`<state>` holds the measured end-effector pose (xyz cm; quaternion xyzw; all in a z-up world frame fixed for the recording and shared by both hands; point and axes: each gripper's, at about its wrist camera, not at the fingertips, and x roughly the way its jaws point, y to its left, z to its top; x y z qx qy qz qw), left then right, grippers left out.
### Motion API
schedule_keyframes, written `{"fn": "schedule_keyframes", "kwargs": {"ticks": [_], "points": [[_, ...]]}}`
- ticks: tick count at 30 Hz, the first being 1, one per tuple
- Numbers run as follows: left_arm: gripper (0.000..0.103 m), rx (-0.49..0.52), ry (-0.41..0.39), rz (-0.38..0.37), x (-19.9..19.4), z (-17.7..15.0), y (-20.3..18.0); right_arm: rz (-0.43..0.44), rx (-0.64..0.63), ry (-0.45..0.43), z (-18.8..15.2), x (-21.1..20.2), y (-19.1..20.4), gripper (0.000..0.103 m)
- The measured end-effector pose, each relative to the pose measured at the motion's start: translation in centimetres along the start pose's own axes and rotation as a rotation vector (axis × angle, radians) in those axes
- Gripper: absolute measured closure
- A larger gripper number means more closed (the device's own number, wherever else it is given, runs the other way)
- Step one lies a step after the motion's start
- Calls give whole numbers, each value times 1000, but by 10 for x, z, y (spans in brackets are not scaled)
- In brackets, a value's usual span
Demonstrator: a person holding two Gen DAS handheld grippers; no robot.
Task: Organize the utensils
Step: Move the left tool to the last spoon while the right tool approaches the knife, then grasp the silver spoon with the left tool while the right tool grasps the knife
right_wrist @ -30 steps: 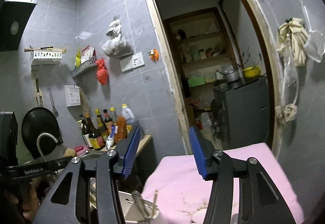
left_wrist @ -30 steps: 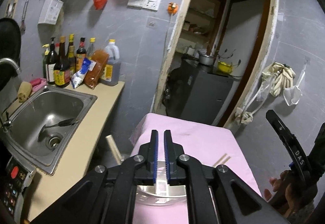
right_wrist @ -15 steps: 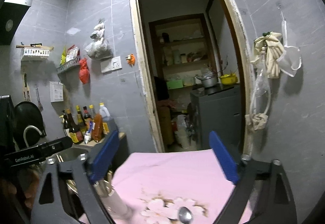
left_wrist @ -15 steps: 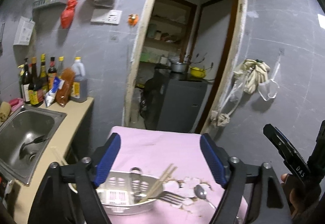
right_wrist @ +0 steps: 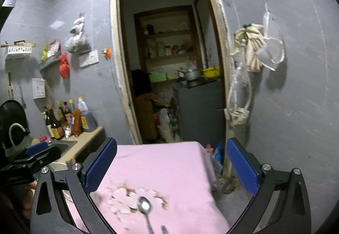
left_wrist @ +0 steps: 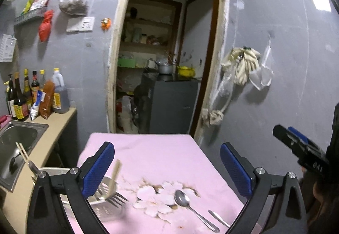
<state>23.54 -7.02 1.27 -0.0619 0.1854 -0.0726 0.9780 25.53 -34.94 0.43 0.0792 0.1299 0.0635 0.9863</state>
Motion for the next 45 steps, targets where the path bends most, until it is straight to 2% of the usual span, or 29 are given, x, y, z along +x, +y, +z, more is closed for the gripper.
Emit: {"fn": "schedule_keyframes", "kwargs": {"ticks": [5, 12, 21, 26, 30, 33, 36, 45], "points": [[2, 1, 55, 7, 12, -18, -19, -19, -10, 56, -17, 10, -27, 2], [2, -7, 106, 34, 32, -48, -34, -20, -28, 166, -64, 30, -56, 2], [2, -15, 216, 48, 78, -94, -27, 71, -128, 366, -148, 63, -44, 2], [3, -31, 287, 56, 107, -118, -14, 100, -201, 465, -182, 78, -30, 2], [3, -31, 333, 63, 124, -132, -10, 116, -306, 516, -195, 89, -12, 2], [3, -35, 362, 61, 134, -139, -7, 88, -349, 548, -197, 95, -6, 2], [3, -41, 386, 60, 144, -143, -5, 57, -327, 582, -196, 100, -10, 2], [3, -57, 454, 32, 174, -151, 1, -34, -278, 573, -192, 101, -22, 2]]}}
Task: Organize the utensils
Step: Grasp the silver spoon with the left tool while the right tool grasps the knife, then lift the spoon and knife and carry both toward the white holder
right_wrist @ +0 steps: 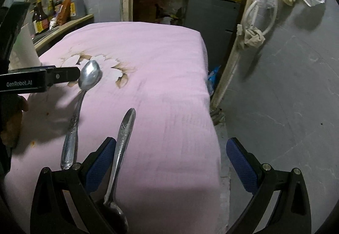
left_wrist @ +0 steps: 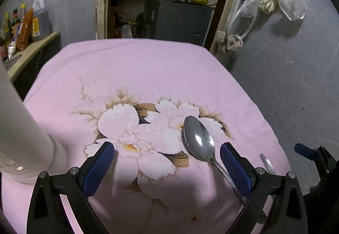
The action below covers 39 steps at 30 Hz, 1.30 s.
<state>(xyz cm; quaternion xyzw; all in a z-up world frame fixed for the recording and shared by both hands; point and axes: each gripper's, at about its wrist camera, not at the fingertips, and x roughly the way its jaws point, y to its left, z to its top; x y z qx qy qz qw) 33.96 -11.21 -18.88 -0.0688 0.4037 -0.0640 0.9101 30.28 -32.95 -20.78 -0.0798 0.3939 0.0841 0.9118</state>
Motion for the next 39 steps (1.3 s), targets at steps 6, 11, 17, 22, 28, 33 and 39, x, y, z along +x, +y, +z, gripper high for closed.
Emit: {"fn": "schedule_keyframes", "kwargs": {"ticks": [6, 11, 17, 22, 28, 33, 39], "points": [[18, 8, 37, -46, 13, 4, -4, -12, 25, -4, 1, 3, -9, 4], [34, 19, 62, -87, 22, 8, -8, 36, 25, -8, 5, 8, -12, 25], [49, 25, 74, -114, 28, 13, -9, 132, 3, -12, 7, 11, -4, 57], [69, 35, 70, -124, 31, 17, -13, 203, 52, 7, 10, 19, -10, 63], [91, 72, 93, -149, 34, 17, -22, 288, 121, 24, 13, 31, -20, 76], [93, 6, 109, -160, 29, 13, -20, 344, 197, 81, 12, 38, -28, 87], [93, -58, 131, -163, 7, -6, -18, 422, 310, 199, 14, 49, -35, 90]]}}
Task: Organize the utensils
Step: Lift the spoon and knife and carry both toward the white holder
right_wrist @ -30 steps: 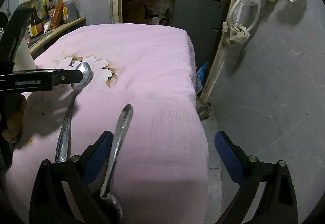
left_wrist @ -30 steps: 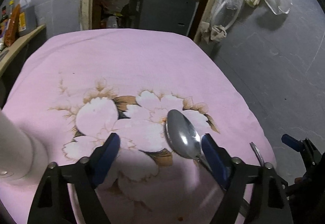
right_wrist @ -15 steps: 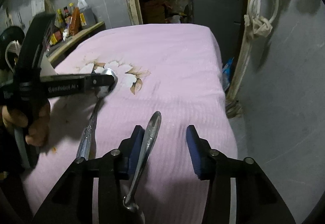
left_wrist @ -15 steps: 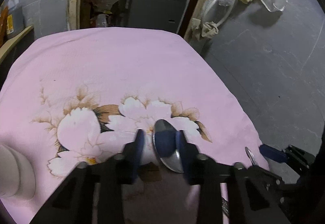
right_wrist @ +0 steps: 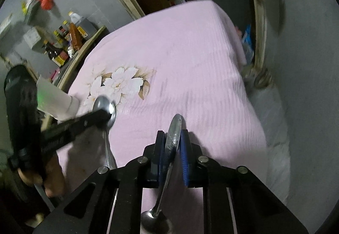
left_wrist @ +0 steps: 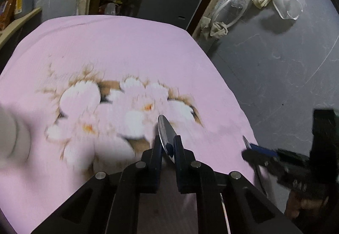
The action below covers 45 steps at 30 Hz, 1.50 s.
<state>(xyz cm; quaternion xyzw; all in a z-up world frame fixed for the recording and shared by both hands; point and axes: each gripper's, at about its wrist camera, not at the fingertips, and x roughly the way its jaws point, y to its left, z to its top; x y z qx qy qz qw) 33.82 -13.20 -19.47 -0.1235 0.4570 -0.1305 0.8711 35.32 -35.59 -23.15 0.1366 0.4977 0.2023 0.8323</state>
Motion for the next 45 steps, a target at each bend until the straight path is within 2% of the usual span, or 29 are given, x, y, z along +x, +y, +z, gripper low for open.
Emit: {"fn": "schedule_keyframes", "kwargs": {"ticks": [5, 12, 20, 30, 39, 45], "points": [[95, 4, 16, 49, -19, -16, -10, 4, 49, 53, 0, 9, 2, 93], [99, -35, -18, 97, -53, -20, -12, -60, 5, 11, -9, 4, 34, 94], [100, 2, -82, 160, -91, -19, -13, -104, -52, -53, -14, -22, 61, 94], [100, 40, -183, 169, -142, -4, 0, -74, -92, -200, -14, -66, 99, 94], [100, 74, -280, 150, -198, 14, 18, -53, -168, -332, 5, -98, 164, 94], [100, 67, -375, 147, -242, 23, 38, 9, -218, -449, 26, -122, 213, 94]]}}
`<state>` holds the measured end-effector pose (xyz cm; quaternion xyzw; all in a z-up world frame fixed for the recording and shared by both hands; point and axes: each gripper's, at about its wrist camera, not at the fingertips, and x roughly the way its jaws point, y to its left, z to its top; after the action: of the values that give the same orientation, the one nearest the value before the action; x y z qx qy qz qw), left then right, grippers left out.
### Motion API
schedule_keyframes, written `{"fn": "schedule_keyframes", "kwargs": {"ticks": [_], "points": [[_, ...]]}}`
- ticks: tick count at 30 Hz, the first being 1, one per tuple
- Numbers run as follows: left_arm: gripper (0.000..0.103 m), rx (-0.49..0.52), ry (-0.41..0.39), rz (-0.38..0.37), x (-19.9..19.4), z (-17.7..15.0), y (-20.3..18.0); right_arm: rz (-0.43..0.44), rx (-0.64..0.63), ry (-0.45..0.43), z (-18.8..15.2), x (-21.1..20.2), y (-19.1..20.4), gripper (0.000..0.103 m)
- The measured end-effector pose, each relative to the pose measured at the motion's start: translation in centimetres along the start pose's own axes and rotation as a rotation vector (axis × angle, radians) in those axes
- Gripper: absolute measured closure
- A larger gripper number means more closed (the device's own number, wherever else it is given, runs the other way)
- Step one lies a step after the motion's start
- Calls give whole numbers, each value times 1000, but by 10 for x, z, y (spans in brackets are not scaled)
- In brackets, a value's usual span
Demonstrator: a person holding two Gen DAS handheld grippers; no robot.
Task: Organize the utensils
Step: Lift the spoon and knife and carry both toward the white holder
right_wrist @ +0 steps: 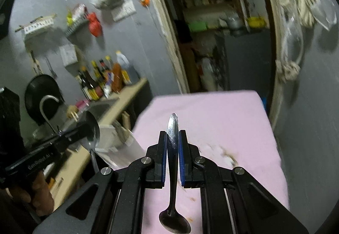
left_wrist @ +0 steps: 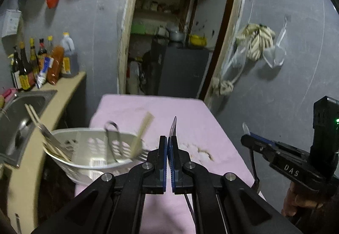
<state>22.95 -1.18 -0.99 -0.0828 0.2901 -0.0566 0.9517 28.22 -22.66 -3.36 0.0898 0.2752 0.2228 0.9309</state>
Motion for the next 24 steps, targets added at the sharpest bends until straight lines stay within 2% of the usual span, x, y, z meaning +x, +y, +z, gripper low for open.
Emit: {"fn": "schedule_keyframes", "kwargs": {"ticks": [10, 15, 19, 24], "points": [[100, -69, -123, 42, -42, 44, 70, 147, 29, -207, 58, 3, 60, 94], [100, -74, -216, 113, -56, 65, 104, 203, 52, -279, 80, 21, 89, 94], [100, -91, -267, 187, -53, 71, 129, 213, 37, -281, 83, 45, 109, 94], [100, -100, -277, 257, -36, 68, 151, 177, 60, -246, 74, 75, 118, 94]]}}
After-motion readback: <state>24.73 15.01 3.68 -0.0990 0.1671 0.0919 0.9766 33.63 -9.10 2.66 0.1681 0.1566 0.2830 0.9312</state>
